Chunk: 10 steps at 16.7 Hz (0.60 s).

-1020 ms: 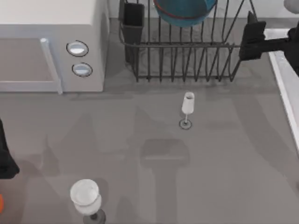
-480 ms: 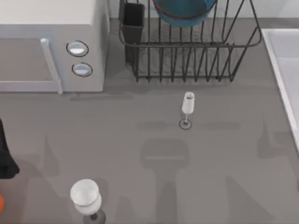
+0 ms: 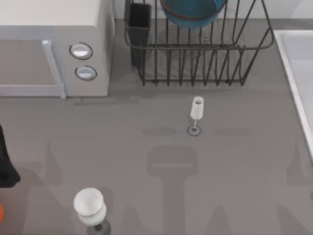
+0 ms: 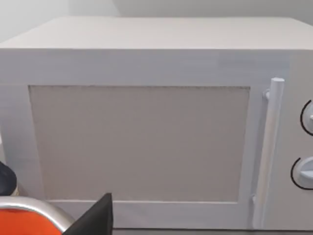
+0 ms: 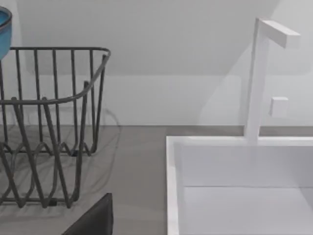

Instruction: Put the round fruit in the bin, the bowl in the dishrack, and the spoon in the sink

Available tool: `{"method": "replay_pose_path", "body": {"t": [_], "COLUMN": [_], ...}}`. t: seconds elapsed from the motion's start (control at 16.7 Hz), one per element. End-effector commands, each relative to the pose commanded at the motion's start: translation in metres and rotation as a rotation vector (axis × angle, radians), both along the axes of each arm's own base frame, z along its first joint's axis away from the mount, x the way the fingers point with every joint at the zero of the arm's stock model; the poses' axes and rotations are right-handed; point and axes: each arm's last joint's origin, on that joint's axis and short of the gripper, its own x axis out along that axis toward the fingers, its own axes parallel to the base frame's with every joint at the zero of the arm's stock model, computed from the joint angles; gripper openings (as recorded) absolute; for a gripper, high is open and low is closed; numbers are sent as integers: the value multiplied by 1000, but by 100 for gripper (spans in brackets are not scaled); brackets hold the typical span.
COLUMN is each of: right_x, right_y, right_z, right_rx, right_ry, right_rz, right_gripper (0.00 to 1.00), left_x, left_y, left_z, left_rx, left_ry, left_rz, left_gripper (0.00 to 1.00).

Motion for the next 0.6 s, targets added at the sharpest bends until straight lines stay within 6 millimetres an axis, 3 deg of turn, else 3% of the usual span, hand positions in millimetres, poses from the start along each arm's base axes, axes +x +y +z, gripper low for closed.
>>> {"method": "replay_pose_path", "body": {"t": [0.6], "right_x": [0], "right_y": [-1], "right_z": [7], "right_rx": [-66], "right_ry": [64], "right_rz": [-4], "right_gripper": [100], "left_x": [0], "left_y": [0], "left_z": [0], "left_rx": [0], "left_ry": [0], "left_rz": [0], "left_gripper": [100]}}
